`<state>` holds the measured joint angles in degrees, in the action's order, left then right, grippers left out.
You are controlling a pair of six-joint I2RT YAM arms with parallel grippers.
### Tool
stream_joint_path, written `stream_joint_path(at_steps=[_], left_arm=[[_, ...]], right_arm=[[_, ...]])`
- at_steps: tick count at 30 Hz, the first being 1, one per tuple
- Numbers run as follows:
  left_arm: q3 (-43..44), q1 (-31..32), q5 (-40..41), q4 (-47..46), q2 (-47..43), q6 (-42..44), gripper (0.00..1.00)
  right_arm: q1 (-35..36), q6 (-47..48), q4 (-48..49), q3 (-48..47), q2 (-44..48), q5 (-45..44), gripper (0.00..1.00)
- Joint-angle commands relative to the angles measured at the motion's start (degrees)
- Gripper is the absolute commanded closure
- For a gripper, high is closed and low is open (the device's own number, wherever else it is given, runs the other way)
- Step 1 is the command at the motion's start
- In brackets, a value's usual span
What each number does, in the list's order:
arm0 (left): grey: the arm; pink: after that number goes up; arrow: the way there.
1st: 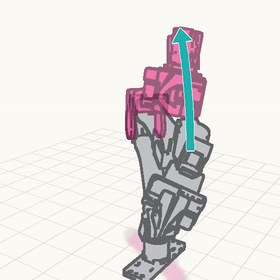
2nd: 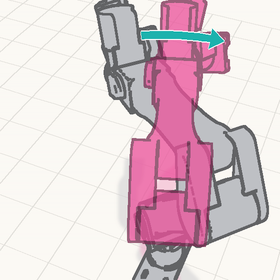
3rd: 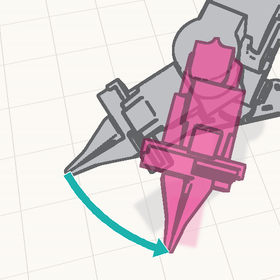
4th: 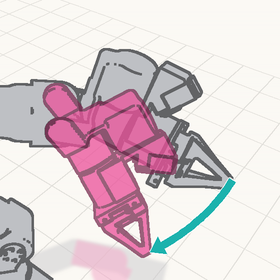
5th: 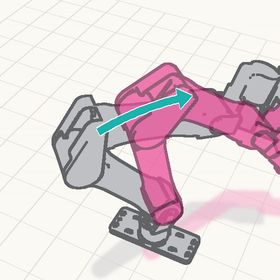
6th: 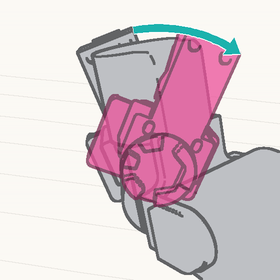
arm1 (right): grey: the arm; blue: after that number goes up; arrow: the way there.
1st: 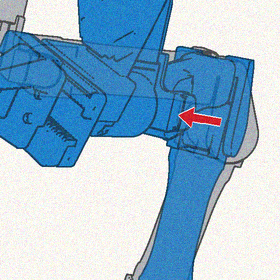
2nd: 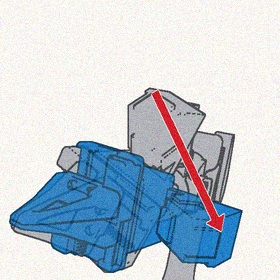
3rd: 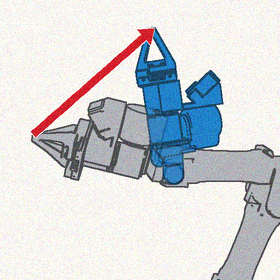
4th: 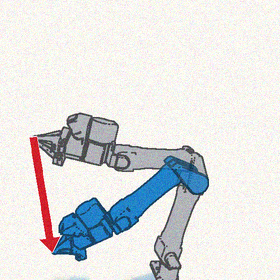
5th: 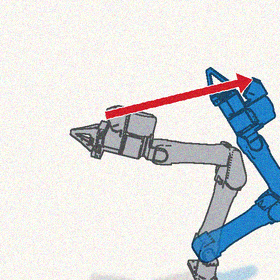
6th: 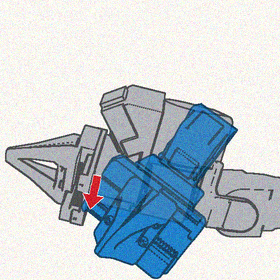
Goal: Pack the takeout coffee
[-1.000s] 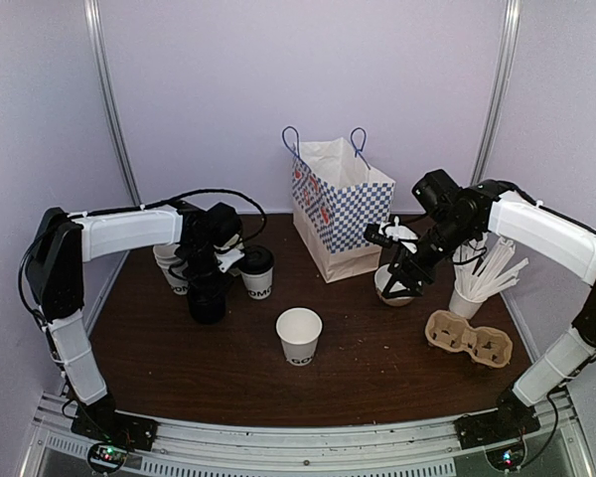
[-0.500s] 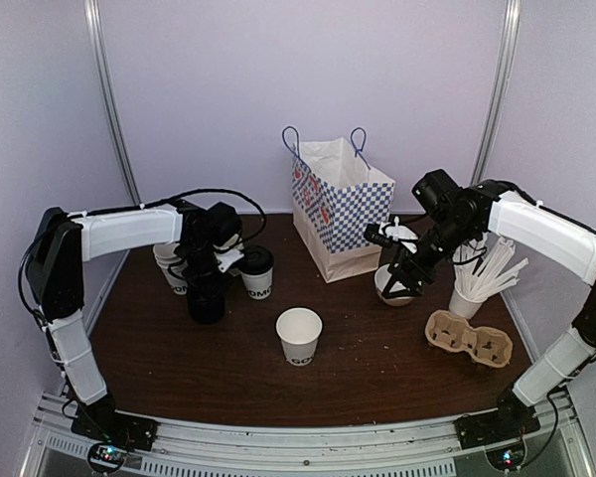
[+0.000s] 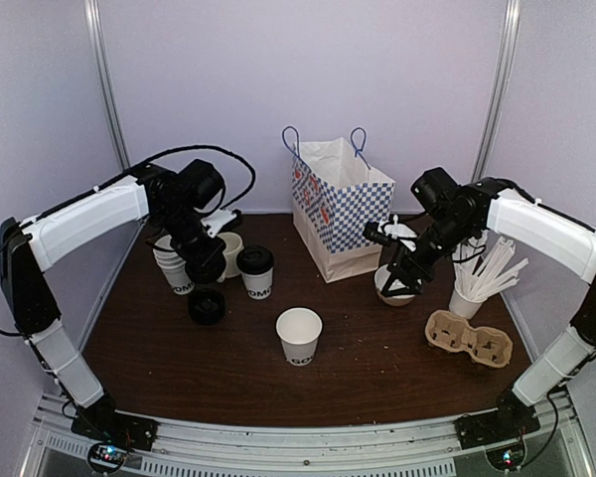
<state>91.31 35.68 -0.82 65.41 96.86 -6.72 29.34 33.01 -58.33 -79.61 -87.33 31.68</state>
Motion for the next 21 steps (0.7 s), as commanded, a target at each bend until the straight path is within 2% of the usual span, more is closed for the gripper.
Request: stream_joint_path(at_steps=[1,7,8,10,11,12,13,15,17,19,21], left_arm=[[1.07,-0.21,-1.38,1.88,-1.02,0.05,0.89],[-3.78,-0.61,1.9,0.15,3.24,0.61,0.89],[-4.03,-0.61,1.31,0.07,4.2,0.54,0.91],[-5.8,-1.33,-5.07,-2.78,3.32,0.78,0.91],[-7.02,-1.51,-2.67,-4.45,2.93,0.16,0.91],[-6.94,-1.49,3.6,-4.13,3.49,-0.22,0.92],[-5.92,-2.13,5.18,-2.12,4.6,-0.1,0.93],[-5.98,-4.4,-4.98,-2.22,4.42,0.36,0.91],[-7.56,-4.23,-2.28,-4.32,3.67,-0.4,0.92],[-7.23,-5.6,-9.04,-3.93,3.65,-0.09,0.92],[-8.18,-5.45,-6.27,-5.49,3.09,-0.81,0.92]], right_arm=[[0.2,0.02,-1.15,-2.2,-0.77,0.41,0.18],[0.43,-0.01,-1.51,-2.43,-0.83,0.53,0.18],[0.45,0.03,-1.57,-2.39,-0.76,0.43,0.18],[0.45,0.03,-1.51,-2.26,-0.52,0.4,0.18],[0.45,0.03,-1.48,-2.11,-0.31,0.4,0.18],[0.43,0.03,-1.4,-1.94,-0.18,0.42,0.18],[0.45,0.08,-1.35,-1.82,-0.06,0.4,0.18],[0.54,0.03,-1.27,-1.74,-0.04,0.35,0.18],[0.54,0.03,-1.24,-1.68,-0.03,0.41,0.18],[0.54,0.03,-1.17,-1.68,-0.12,0.53,0.18],[0.54,0.03,-1.15,-1.51,-0.21,0.57,0.18]])
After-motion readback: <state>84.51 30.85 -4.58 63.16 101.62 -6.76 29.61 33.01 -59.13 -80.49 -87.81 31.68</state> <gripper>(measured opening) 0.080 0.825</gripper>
